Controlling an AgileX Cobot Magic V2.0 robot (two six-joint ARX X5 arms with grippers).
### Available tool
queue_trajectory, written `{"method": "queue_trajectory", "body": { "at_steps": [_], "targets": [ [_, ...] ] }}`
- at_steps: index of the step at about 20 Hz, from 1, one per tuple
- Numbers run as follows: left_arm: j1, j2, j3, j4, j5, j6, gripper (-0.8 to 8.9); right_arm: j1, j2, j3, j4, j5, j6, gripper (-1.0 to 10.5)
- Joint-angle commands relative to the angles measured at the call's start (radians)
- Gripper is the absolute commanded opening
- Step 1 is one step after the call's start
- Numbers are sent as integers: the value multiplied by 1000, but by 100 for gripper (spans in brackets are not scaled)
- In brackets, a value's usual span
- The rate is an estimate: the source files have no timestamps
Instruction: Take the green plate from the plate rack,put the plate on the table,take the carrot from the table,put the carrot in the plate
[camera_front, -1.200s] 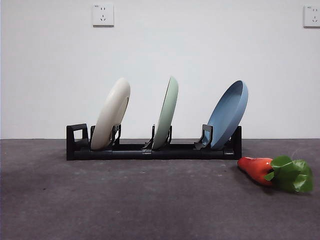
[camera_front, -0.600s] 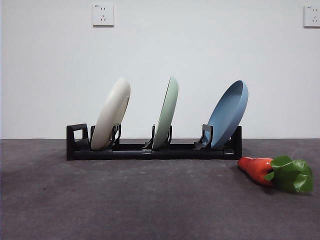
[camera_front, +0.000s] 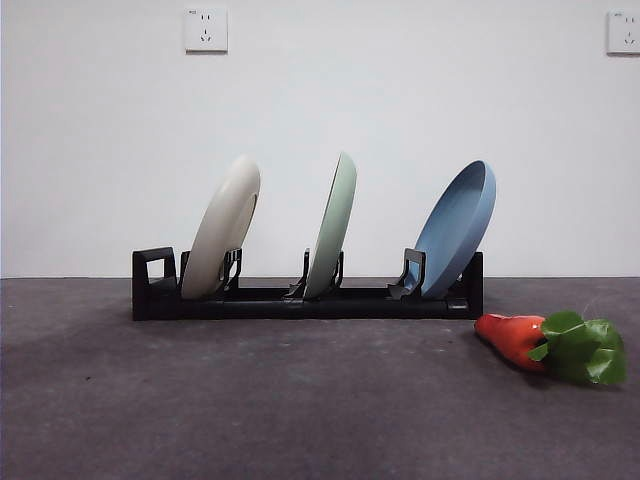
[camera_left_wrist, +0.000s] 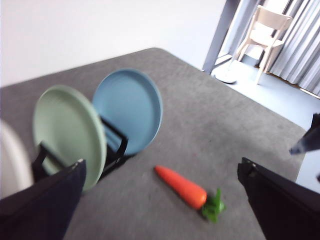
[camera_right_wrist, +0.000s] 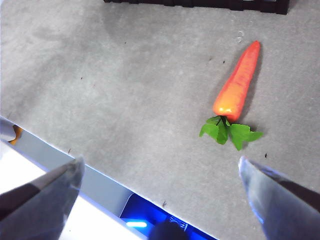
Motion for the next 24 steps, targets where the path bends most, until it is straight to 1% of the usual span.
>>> {"method": "queue_trajectory", "body": {
  "at_steps": [1, 3, 7, 11, 13, 16, 21, 24],
  "targets": [
    [-52, 130, 60, 61, -46, -8, 621, 2, -1, 3, 2, -1, 9, 661],
    [-74, 250, 129, 103, -75, -10, 621, 2, -1, 3, -2, 0, 15, 661],
    [-84, 468, 253, 171, -106, -10, 621, 2, -1, 3, -3, 0, 15, 661],
    [-95, 638, 336, 248, -168, -10, 621, 2, -1, 3, -3, 2, 15, 661],
    [-101, 696, 346, 311, -204, -10, 621, 2, -1, 3, -3, 2, 15, 661],
    [-111, 763, 346, 378, -282, -10, 620, 2, 3, 3, -3, 3, 19, 660],
    [-120, 856, 346, 416, -295, -13, 620, 2, 6, 3, -3, 7, 21, 660],
    [-130, 886, 346, 413, -306, -13, 620, 2, 7, 3, -3, 50, 21, 660]
  ]
}}
